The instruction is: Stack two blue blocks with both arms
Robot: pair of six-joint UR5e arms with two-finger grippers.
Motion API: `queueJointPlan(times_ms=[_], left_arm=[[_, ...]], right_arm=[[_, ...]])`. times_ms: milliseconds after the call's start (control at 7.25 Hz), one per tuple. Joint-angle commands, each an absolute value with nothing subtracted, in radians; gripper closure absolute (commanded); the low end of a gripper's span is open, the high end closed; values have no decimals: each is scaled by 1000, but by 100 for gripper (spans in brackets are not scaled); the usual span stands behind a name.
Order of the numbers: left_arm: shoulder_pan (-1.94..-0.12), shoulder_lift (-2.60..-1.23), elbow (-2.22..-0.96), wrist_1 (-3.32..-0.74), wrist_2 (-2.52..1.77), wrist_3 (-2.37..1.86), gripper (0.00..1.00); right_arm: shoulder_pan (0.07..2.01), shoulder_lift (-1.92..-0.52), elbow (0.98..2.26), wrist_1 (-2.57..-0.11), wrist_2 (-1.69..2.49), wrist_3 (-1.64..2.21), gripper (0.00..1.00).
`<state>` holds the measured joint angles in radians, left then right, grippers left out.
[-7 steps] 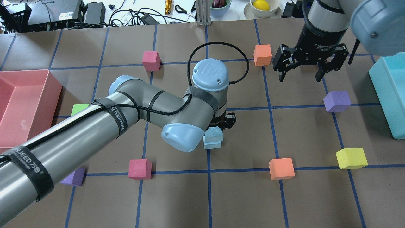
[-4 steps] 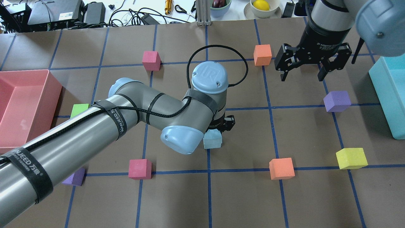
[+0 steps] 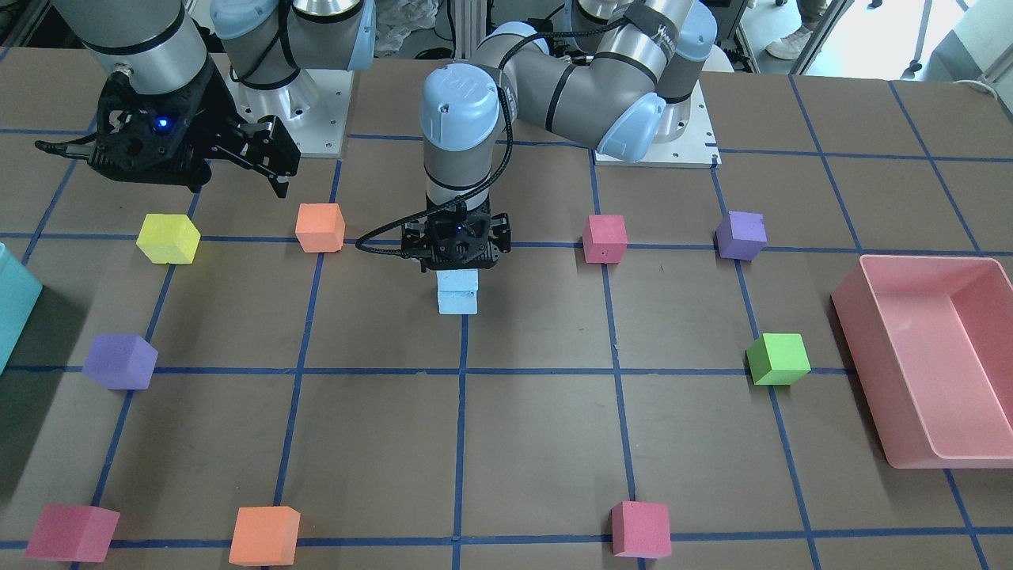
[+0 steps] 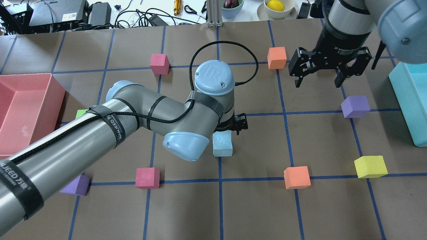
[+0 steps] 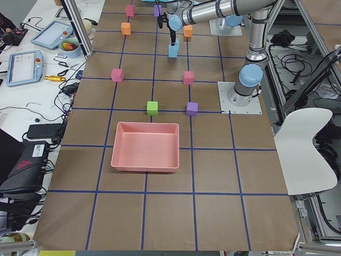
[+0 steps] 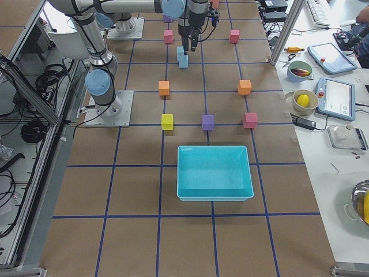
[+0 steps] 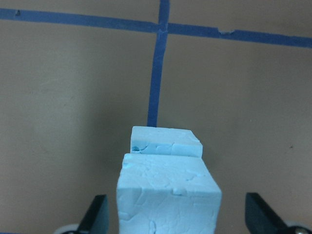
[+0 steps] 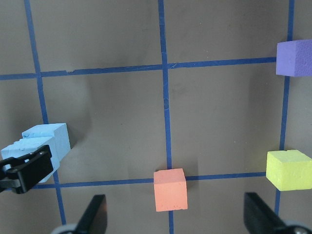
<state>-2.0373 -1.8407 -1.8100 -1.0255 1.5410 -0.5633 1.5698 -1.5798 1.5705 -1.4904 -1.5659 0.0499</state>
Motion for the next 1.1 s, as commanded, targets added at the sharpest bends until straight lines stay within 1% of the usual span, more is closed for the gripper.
queueJointPlan(times_ms=[0, 138, 276, 414, 552, 690, 966], left_arm=[[-1917, -1736, -1783, -1140, 1542, -386, 0], [-1826, -1677, -1740, -1231, 1543, -236, 0], [-1721, -1636, -1670, -1364, 1548, -89, 0], [-1630, -1614, -1590, -1458, 1549, 8, 0], [-1577, -1591, -1521, -1554, 1552, 40, 0], [-1568, -1577, -1484, -1601, 1572, 41, 0], [-1562, -1571, -1479, -1600, 1572, 31, 0]], right_arm=[[1569, -1580, 1571, -1488, -1569, 51, 0], [1569, -1582, 1571, -1488, -1566, 49, 0], [1569, -1583, 1569, -1488, -1566, 49, 0], [1571, -1591, 1571, -1488, -1560, 49, 0], [1571, -1589, 1571, -1483, -1562, 49, 0], [1571, -1591, 1571, -1482, -1562, 49, 0], [1569, -1591, 1571, -1483, -1557, 48, 0]])
